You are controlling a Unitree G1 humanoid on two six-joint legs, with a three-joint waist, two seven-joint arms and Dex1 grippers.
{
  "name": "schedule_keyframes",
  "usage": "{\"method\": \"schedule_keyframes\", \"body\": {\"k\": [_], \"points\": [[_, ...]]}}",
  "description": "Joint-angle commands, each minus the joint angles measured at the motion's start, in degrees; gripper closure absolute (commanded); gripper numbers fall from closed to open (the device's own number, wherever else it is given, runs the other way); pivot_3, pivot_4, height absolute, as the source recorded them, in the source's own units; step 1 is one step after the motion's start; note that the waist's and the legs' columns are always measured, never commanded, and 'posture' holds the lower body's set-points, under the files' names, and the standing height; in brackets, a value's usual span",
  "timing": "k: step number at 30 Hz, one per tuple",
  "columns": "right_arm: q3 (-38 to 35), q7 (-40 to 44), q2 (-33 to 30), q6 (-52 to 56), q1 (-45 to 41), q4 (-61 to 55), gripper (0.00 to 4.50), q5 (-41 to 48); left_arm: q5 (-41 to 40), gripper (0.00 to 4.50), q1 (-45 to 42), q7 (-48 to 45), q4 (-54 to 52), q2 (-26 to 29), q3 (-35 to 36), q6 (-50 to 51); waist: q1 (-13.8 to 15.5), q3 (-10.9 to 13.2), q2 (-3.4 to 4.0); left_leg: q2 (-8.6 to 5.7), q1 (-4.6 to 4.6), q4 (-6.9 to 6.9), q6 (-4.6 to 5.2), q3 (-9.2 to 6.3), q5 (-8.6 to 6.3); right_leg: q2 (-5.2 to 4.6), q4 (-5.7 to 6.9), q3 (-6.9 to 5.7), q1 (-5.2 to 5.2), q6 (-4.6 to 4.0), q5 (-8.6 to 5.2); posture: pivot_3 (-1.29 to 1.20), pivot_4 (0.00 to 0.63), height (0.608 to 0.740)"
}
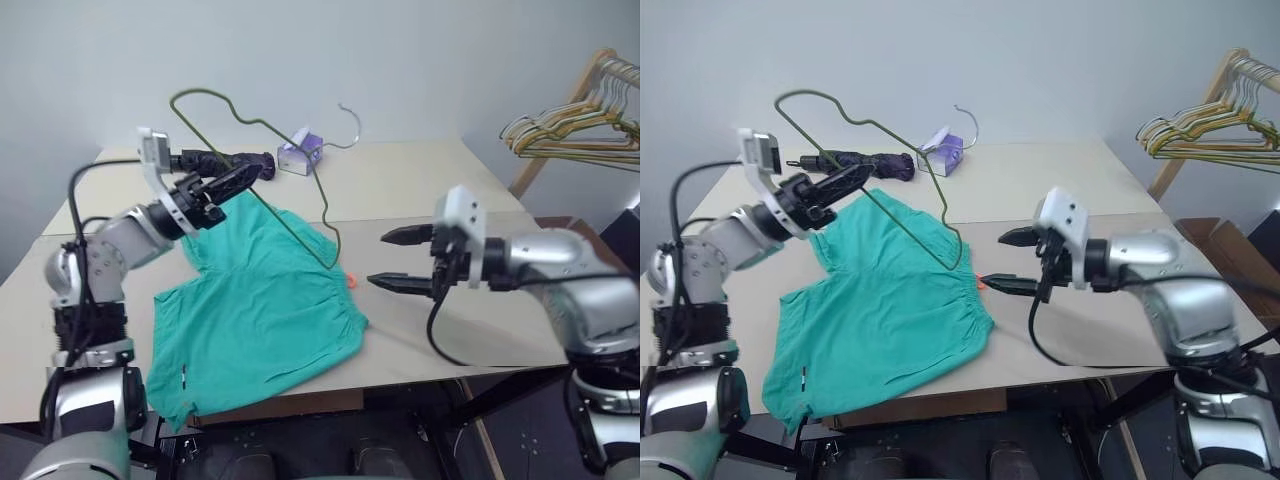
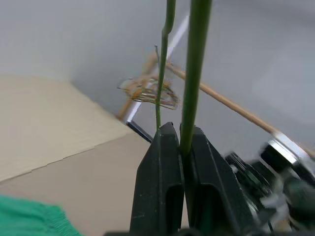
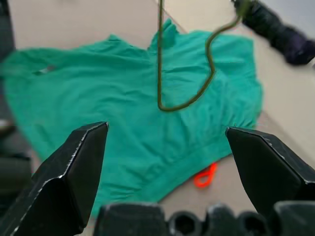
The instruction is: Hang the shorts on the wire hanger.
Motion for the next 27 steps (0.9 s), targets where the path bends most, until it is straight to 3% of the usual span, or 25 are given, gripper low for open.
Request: {"method": "schedule_keyframes", "body": {"k": [1, 8, 17, 26, 27], "points": [[2.4, 4.9, -0.8, 6.1, -4.0, 6.0, 0.05, 4.1, 1.8, 4.50, -1.6, -17.5, 1.2, 3.2, -1.1, -5.5, 0.1, 0.0, 0.01, 0.00, -0.03, -0.02, 0.00, 0.00, 0.00, 0.01, -0.01, 0.00, -0.02, 0.00, 0.00, 0.03, 0.000, 0.740], [4.6, 5.4, 6.7, 17.0, -11.5, 14.0, 0.05, 10.3, 2.8, 4.50, -4.1, -26.7, 4.1, 1.7, -0.7, -8.6, 0.3, 0.0, 0.02, 0.01, -0.25, 0.01, 0.00, -0.01, 0.00, 0.00, -0.07, -0.01, -0.15, 0.03, 0.02, 0.04, 0.000, 0.740], [7.3, 1.9, 12.5, 16.5, -12.9, 11.7, 0.05, 10.1, 3.7, 4.50, -3.9, -26.9, 3.5, -0.2, 0.2, -9.9, 0.7, 0.0, 0.02, 0.02, -0.33, 0.03, 0.01, -0.02, 0.00, 0.00, -0.06, -0.03, -0.18, 0.07, 0.03, 0.05, 0.000, 0.740], [6.6, 0.5, 14.3, 16.2, -13.6, 11.5, 0.05, 10.7, 3.7, 4.50, -2.8, -26.7, 3.6, -0.1, 1.0, -9.1, 1.3, 0.0, 0.02, 0.02, -0.32, 0.04, 0.01, -0.03, 0.00, 0.00, -0.04, -0.03, -0.19, 0.07, 0.03, 0.05, 0.000, 0.740], [6.5, 0.3, 14.4, 16.2, -13.7, 11.6, 0.21, 10.8, 3.6, 4.50, -2.8, -26.5, 3.6, -0.2, 1.1, -9.2, 1.3, 0.0, 0.02, 0.02, -0.32, 0.04, 0.01, -0.03, 0.00, 0.00, -0.04, -0.03, -0.19, 0.07, 0.03, 0.05, 0.000, 0.740]]}}
